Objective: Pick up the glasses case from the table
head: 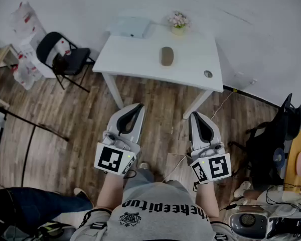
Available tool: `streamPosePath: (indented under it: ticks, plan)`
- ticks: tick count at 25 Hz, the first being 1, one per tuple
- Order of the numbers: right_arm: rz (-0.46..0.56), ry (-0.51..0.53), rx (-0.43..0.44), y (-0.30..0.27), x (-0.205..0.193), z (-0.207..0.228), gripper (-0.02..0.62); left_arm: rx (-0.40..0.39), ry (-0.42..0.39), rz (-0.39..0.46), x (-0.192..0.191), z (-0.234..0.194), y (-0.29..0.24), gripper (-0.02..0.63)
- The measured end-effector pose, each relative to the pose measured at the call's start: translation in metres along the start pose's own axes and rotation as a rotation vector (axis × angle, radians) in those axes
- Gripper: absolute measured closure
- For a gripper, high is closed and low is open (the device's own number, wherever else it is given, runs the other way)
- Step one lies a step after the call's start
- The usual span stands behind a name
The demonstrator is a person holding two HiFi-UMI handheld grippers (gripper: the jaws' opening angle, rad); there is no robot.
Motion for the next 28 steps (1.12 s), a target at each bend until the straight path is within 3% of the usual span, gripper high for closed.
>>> streamPosePath:
  ticks: [13, 19, 28]
  plan:
    - [0.012, 0.007, -0.016, -0.015, -0.004, -0.006, 0.592, -0.003, 0.007, 0.000, -0.006, -0.019, -0.003, 0.586]
    - [0.063, -0.017, -0.075, -0.026, -0.007, -0.009, 0.592, -0.016, -0.004, 0.006, -0.006, -0.037, 0.001, 0.586]
    - [0.052, -0.014, -0.118, -0.038, -0.010, -0.025, 0.592, -0.027, 0.007, 0.010, -0.004, -0.066, 0.009, 0.586]
Point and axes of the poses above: the fingertips, and each gripper's own axes: y backward along the fingers, z to its right, x out of its top, the point moved 6 cm from there along y, backward along the fingers, and after that the axes turned 11 degrees about z, right-handed, at the moved point
